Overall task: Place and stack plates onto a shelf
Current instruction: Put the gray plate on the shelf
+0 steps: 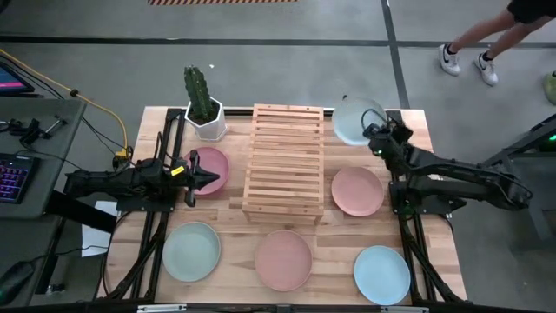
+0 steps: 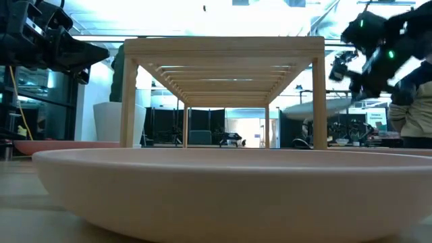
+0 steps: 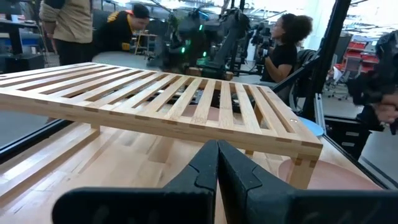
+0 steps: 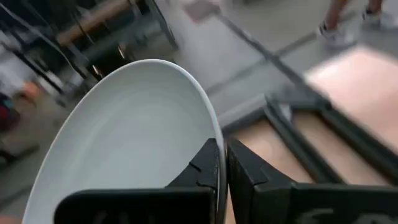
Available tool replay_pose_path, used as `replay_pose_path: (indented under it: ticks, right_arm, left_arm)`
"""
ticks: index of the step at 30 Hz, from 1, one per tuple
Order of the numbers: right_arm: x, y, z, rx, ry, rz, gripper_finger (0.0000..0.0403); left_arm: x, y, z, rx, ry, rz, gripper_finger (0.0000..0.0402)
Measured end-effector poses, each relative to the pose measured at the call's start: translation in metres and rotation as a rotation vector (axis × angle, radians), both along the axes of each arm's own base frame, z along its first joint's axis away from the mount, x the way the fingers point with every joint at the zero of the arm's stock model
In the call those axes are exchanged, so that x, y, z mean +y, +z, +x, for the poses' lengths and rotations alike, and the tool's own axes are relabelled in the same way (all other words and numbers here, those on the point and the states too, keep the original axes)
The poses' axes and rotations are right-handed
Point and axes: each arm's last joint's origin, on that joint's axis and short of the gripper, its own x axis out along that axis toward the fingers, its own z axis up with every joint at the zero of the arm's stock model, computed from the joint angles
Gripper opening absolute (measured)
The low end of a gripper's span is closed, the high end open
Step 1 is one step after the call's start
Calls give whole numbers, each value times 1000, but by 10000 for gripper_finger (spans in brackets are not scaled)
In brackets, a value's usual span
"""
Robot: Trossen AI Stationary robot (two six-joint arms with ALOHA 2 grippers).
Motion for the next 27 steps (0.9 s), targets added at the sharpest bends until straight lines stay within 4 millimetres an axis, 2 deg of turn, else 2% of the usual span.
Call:
replay_pose_path:
  ticks: [6,9,12,19,23,27]
  right_arm:
    - [-6,70,10,23,54,-138,0]
    - [-11,101,25,48,215,-170,0]
    - [-19,119,48,84,420,-156,0]
    - [-46,131,120,125,803,-33,0]
    - [-63,129,153,175,869,35,0]
    - [-79,121,172,193,930,122,0]
  left_arm:
    - [0,0,0,0,2,0,0]
    - [0,0,0,0,6,0,0]
    - [1,0,0,-1,23,0,0]
    - [1,0,0,-3,32,-1,0]
    - [1,0,0,-3,32,0,0]
    - [1,0,0,-3,32,-1,0]
